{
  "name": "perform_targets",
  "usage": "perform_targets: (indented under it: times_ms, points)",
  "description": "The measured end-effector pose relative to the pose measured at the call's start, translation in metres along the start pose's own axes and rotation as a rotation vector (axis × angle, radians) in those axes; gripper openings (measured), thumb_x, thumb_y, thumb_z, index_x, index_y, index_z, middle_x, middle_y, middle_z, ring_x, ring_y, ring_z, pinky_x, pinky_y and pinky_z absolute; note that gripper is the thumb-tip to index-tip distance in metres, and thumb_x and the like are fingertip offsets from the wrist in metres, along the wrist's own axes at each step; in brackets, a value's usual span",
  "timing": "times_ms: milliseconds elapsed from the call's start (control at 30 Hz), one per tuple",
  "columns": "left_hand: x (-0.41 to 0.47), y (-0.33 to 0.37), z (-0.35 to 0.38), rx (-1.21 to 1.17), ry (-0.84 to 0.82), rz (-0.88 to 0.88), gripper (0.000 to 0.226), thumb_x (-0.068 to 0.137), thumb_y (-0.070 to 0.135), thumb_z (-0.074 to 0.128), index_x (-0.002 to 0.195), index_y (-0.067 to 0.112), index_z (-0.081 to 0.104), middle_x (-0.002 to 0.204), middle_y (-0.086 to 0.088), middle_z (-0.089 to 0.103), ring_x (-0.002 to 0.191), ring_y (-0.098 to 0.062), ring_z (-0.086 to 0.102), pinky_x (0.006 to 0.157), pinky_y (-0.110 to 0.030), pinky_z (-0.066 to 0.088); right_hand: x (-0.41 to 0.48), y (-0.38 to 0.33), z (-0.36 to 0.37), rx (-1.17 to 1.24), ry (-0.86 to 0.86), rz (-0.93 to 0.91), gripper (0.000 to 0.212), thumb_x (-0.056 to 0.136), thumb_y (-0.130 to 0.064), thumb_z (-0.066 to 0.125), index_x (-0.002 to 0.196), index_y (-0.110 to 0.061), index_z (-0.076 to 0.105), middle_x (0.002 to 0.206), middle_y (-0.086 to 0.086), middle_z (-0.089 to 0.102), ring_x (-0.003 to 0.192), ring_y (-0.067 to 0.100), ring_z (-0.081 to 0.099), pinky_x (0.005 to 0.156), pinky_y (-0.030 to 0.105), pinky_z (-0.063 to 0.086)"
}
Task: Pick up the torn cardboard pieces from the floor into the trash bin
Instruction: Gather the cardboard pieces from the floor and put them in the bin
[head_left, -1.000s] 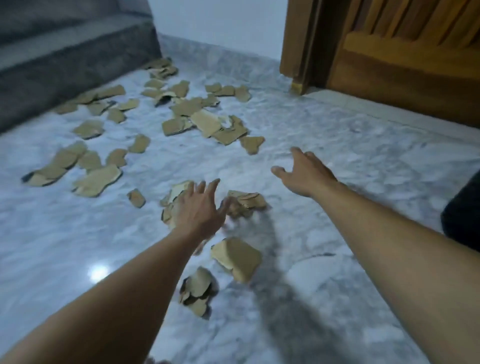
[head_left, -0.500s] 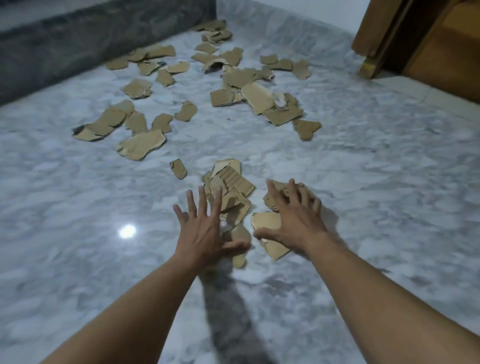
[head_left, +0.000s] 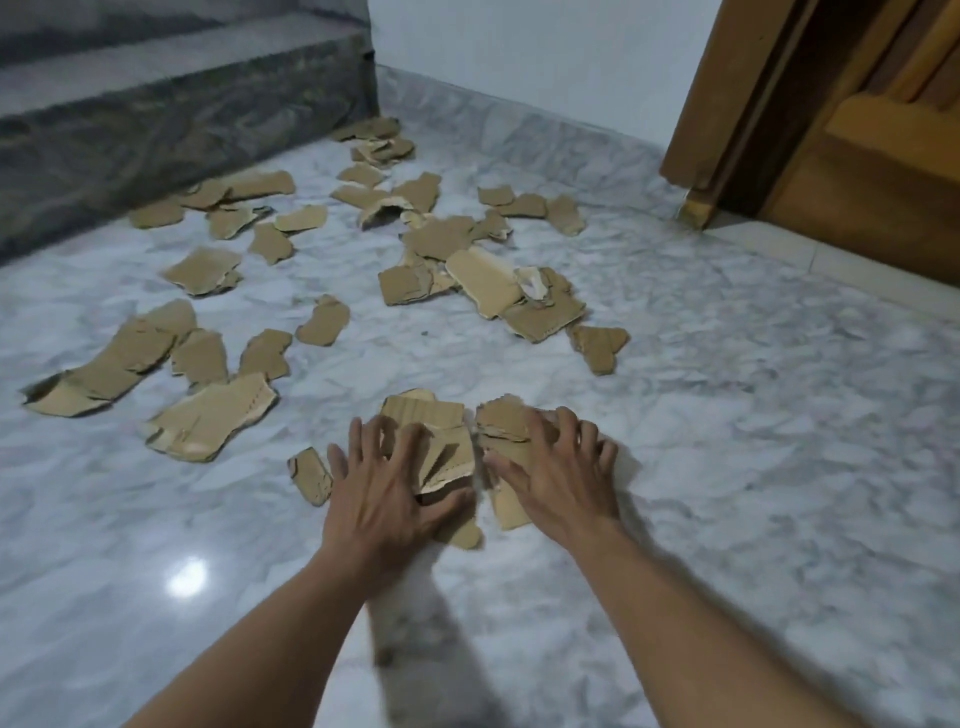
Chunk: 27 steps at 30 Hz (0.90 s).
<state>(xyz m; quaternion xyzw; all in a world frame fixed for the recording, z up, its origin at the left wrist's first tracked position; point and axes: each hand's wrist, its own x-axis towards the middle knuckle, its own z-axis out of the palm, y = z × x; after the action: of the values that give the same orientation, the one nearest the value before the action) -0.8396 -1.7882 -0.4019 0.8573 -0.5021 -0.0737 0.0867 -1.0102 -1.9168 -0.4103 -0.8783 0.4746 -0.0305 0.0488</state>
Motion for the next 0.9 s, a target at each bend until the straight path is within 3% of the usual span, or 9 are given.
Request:
perform_targets:
  times_ms: [100, 233, 300, 367, 467, 533, 667, 800, 900]
  points:
    - [0.035, -0.003, 0.002, 0.007, 0.020, -0.005, 0.109, 0.068, 0.101, 0.015, 0.158, 0.040, 0.012, 0.164, -0.011, 0.021, 0.152, -0.034, 0.016, 0.121, -0.057, 0.011, 0.043, -0.007, 0.006, 0.052, 0.048, 0.002, 0.085, 0.084, -0.081, 0.005, 0.142, -0.032, 0.043, 0.138, 0.006, 0.043, 0.121, 0.033, 0.037, 0.097, 0.050, 0.028]
    - [0.078, -0.006, 0.003, -0.023, 0.096, 0.001, 0.104, 0.072, 0.100, 0.025, 0.149, 0.030, 0.037, 0.160, -0.009, 0.027, 0.154, -0.030, 0.014, 0.123, -0.058, 0.009, 0.101, -0.007, 0.009, 0.149, 0.185, -0.053, 0.080, 0.087, -0.082, 0.015, 0.145, -0.034, 0.043, 0.140, 0.003, 0.046, 0.122, 0.033, 0.040, 0.094, 0.048, 0.028]
    - [0.090, -0.009, 0.007, -0.102, 0.089, -0.019, 0.105, 0.074, 0.099, 0.025, 0.151, 0.029, 0.031, 0.164, -0.004, 0.022, 0.156, -0.027, 0.010, 0.124, -0.059, 0.006, 0.132, -0.001, 0.006, 0.223, 0.276, 0.045, 0.085, 0.085, -0.085, 0.020, 0.151, -0.035, 0.036, 0.154, 0.008, 0.036, 0.135, 0.035, 0.033, 0.106, 0.056, 0.026]
    - [0.094, -0.012, 0.010, -0.117, 0.077, -0.022, 0.108, 0.073, 0.100, 0.022, 0.158, 0.034, 0.018, 0.169, -0.002, 0.014, 0.157, -0.026, 0.004, 0.124, -0.058, 0.003, 0.170, 0.010, 0.001, 0.241, 0.280, 0.175, 0.090, 0.081, -0.091, 0.024, 0.156, -0.042, 0.027, 0.165, 0.011, 0.019, 0.149, 0.037, 0.018, 0.114, 0.067, 0.014]
    - [0.089, -0.010, 0.008, -0.116, 0.035, -0.031, 0.114, 0.068, 0.104, 0.014, 0.161, 0.038, 0.008, 0.172, -0.001, -0.003, 0.157, -0.024, -0.011, 0.124, -0.057, -0.004, 0.232, 0.016, -0.013, 0.274, 0.028, 0.296, 0.101, 0.070, -0.099, 0.033, 0.156, -0.056, 0.004, 0.169, 0.005, -0.016, 0.153, 0.041, -0.014, 0.110, 0.078, -0.008]
    - [0.091, -0.005, 0.004, -0.122, 0.013, -0.048, 0.118, 0.064, 0.106, 0.012, 0.161, 0.039, 0.006, 0.171, -0.001, -0.009, 0.156, -0.023, -0.017, 0.124, -0.056, -0.007, 0.265, 0.014, -0.024, 0.305, -0.181, 0.289, 0.104, 0.066, -0.102, 0.034, 0.153, -0.061, -0.004, 0.167, 0.002, -0.027, 0.150, 0.046, -0.023, 0.107, 0.082, -0.008]
    - [0.096, -0.007, 0.002, -0.118, -0.012, -0.059, 0.122, 0.061, 0.107, 0.013, 0.162, 0.039, 0.005, 0.171, 0.000, -0.011, 0.156, -0.023, -0.019, 0.124, -0.055, -0.010, 0.280, -0.003, -0.023, 0.196, -0.447, 0.176, 0.099, 0.063, -0.104, 0.030, 0.151, -0.065, 0.009, 0.170, 0.000, -0.015, 0.151, 0.047, -0.019, 0.107, 0.082, -0.007]
    - [0.095, -0.011, 0.003, -0.122, -0.014, -0.073, 0.130, 0.057, 0.110, 0.015, 0.162, 0.035, -0.003, 0.171, 0.000, -0.010, 0.156, -0.022, -0.018, 0.124, -0.054, -0.009, 0.241, 0.003, -0.022, 0.202, -0.426, 0.050, 0.064, 0.087, -0.081, 0.042, 0.147, -0.064, 0.026, 0.170, -0.006, 0.002, 0.155, 0.036, -0.003, 0.114, 0.075, 0.006]
    - [0.094, -0.009, 0.005, -0.156, 0.015, -0.077, 0.139, 0.053, 0.111, 0.021, 0.162, 0.030, -0.010, 0.172, -0.001, -0.004, 0.157, -0.023, -0.012, 0.125, -0.054, -0.005, 0.196, 0.009, -0.025, 0.247, -0.459, -0.053, 0.064, 0.084, -0.083, 0.045, 0.144, -0.063, 0.033, 0.169, -0.010, 0.011, 0.156, 0.026, 0.000, 0.117, 0.069, 0.007]
